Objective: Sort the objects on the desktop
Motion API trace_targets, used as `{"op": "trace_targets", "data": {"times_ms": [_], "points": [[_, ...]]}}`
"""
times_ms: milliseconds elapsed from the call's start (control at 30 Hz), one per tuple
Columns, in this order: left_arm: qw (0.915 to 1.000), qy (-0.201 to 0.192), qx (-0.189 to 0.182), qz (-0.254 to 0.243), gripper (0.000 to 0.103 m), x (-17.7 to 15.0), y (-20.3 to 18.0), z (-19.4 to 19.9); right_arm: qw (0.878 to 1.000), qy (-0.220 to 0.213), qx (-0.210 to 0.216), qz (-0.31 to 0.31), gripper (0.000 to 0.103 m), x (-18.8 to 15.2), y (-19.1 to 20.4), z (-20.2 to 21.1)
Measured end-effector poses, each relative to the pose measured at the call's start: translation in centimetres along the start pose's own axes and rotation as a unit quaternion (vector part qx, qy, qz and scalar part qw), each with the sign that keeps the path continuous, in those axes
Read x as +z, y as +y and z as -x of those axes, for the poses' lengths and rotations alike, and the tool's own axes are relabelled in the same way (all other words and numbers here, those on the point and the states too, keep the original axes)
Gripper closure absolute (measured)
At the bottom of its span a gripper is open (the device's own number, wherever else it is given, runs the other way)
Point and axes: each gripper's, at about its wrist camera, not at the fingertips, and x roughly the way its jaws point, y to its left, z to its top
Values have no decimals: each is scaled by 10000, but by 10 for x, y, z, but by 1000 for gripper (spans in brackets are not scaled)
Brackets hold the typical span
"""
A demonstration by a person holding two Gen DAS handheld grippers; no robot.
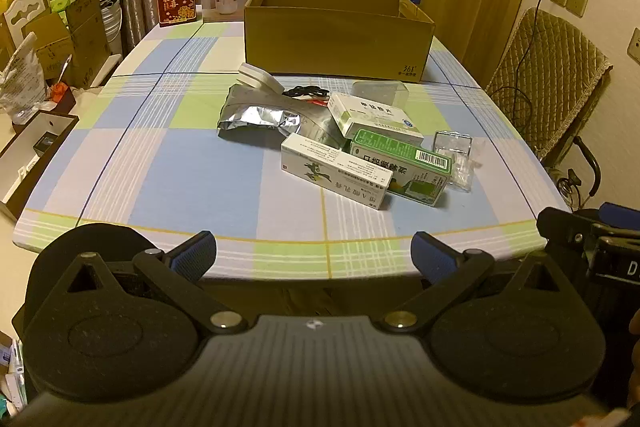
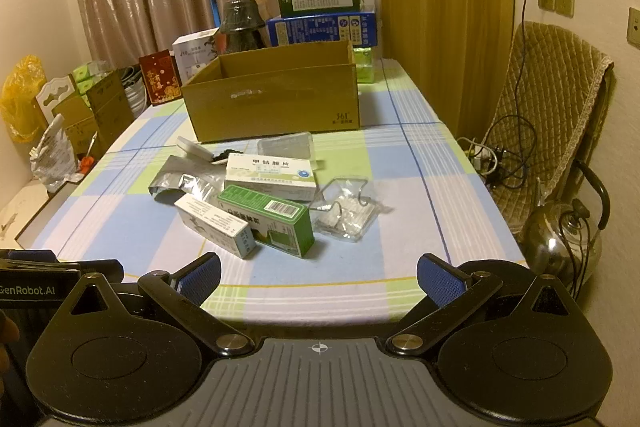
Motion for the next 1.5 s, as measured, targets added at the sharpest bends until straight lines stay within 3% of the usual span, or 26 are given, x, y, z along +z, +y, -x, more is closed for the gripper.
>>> {"op": "trace_targets", "data": {"times_ms": [767, 1500], "points": [[10000, 22, -21, 25, 1, 0, 1, 0, 10000, 34, 39, 38, 2, -1, 3, -1], [9982, 157, -569, 63, 1, 7, 8, -11, 9994, 269, 198, 68, 2, -1, -6, -22]]}}
